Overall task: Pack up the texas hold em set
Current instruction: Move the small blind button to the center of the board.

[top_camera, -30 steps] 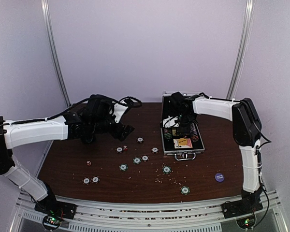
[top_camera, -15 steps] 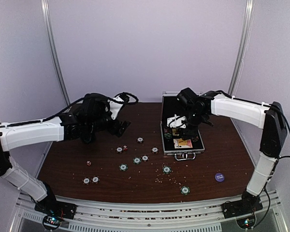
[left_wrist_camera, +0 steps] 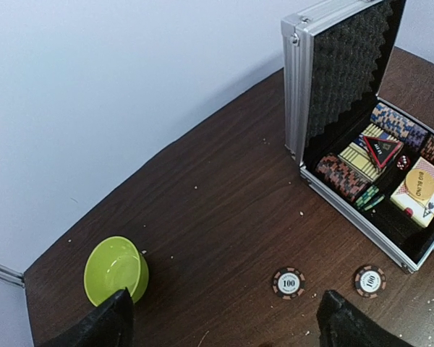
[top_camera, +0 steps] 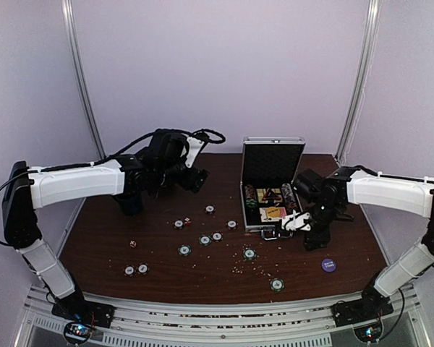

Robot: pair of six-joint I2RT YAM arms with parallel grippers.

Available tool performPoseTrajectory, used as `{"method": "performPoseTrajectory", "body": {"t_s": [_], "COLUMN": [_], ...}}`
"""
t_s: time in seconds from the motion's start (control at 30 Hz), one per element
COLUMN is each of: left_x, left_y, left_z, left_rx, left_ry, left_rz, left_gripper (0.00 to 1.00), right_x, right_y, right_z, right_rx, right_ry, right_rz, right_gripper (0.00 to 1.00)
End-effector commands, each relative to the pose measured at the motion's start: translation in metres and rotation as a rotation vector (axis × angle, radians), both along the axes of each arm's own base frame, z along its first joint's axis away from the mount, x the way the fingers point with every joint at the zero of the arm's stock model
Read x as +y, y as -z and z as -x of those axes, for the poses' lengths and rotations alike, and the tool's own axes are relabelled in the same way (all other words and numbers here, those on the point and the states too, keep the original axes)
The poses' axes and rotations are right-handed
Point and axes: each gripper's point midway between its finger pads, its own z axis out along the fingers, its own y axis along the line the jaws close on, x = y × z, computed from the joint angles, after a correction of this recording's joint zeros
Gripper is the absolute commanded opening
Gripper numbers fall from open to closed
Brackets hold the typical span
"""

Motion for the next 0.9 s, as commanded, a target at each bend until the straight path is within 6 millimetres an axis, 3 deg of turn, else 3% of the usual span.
{"method": "performPoseTrajectory", "body": {"t_s": [0.0, 0.17, 0.3, 0.43, 0.87], "left_x": [-0.002, 0.006, 0.007, 0.008, 0.012], "left_y": [0.000, 0.010, -0.002, -0.014, -0.021], "left_z": [0.009, 0.018, 0.024, 0.030, 0.032], "left_rx": [0.016, 0.025, 0.027, 0.016, 0.005], "left_ry": [0.027, 0.033, 0.051, 0.067, 0.066], "left_rz": [0.054, 0.046, 0.078, 0.106, 0.111], "left_gripper": [0.90, 0.90, 0.90, 0.90, 0.90], "right_x": [-0.031, -0.062, -0.098, -0.118, -0.111], "right_y": [0.003, 0.026, 0.042, 0.050, 0.074], "right_z": [0.017, 0.042, 0.054, 0.055, 0.062], "right_rx": [0.006, 0.076, 0.120, 0.162, 0.237], "right_ry": [0.041, 0.044, 0.064, 0.069, 0.091], "right_rz": [0.090, 0.210, 0.333, 0.371, 0.302], "right_gripper": [0.65, 0.65, 0.65, 0.65, 0.48]}}
